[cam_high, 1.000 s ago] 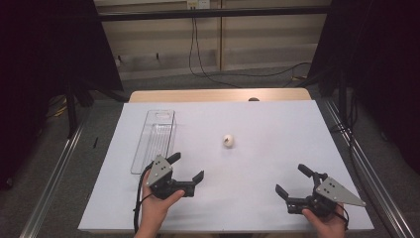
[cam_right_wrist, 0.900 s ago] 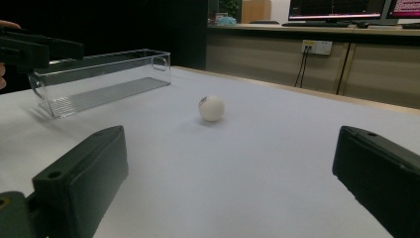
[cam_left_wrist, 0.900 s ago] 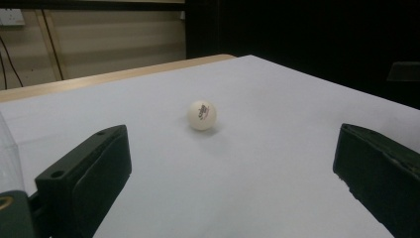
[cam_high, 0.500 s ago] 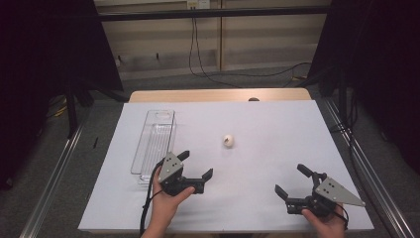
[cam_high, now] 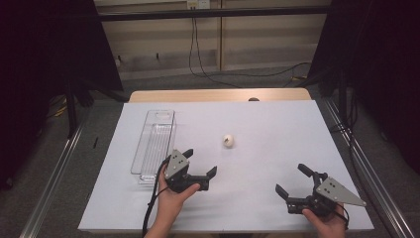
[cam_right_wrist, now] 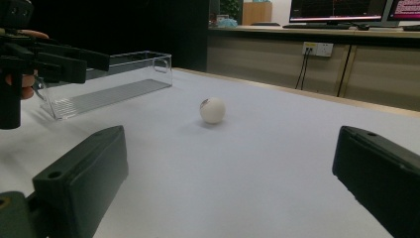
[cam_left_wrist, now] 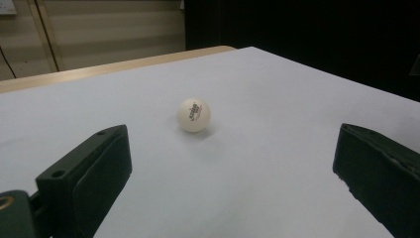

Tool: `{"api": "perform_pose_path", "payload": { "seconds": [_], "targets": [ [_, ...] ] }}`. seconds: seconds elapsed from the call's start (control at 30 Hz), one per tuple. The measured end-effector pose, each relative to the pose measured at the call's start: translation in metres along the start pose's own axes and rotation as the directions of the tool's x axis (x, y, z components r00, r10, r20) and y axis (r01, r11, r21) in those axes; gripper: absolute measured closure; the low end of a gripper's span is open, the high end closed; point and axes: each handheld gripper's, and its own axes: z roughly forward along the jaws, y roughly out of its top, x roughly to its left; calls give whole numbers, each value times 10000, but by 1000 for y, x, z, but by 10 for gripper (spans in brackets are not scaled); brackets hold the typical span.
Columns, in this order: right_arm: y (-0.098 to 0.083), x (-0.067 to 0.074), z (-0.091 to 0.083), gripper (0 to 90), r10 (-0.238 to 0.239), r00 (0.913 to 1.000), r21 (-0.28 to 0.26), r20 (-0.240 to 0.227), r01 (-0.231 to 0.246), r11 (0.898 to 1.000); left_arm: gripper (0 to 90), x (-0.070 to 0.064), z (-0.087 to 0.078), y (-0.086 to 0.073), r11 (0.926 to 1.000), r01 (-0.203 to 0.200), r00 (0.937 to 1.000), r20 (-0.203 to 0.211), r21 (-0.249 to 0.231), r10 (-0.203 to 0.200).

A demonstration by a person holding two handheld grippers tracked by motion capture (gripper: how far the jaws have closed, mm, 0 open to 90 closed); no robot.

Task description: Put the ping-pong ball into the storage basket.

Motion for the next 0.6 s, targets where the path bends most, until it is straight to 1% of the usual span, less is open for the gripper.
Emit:
{"api": "perform_pose_path", "payload": {
  "seconds": [0.13,0.2,0.23,0.27,0.33,0.4,0.43,0.53,0.6],
  "targets": [
    [0,0,0,4,7,10000,7,1,-7,10000,18,-1,4,1,10000,-36,10000,-59,55,36],
    [0,0,0,4,-19,10000,-31,-25,19,10000,19,-1,6,1,10000,-32,10000,10,29,32],
    [0,0,0,4,-15,10000,-32,-23,14,10000,19,-2,7,2,10000,-58,10000,-59,53,58],
    [0,0,0,4,-15,10000,-32,-23,14,10000,19,-2,9,1,10000,18,10000,-35,22,-18],
    [0,0,0,4,7,10000,4,-16,-7,10000,19,-2,11,1,10000,-31,10000,-54,90,31],
    [0,0,0,4,-10,10000,-15,-17,10,10000,19,-3,13,1,9999,-2,10000,15,115,2],
    [0,0,0,4,-2,10000,-7,-8,2,10000,19,-3,14,1,9999,3,10000,-89,116,-2],
    [0,0,0,4,-19,10000,-21,-11,19,10000,19,-3,16,1,9998,-33,10000,-47,183,34],
    [0,0,0,4,19,10000,-2,-18,-19,10000,19,-3,19,1,9998,-16,9999,-102,187,18]
  ]
}}
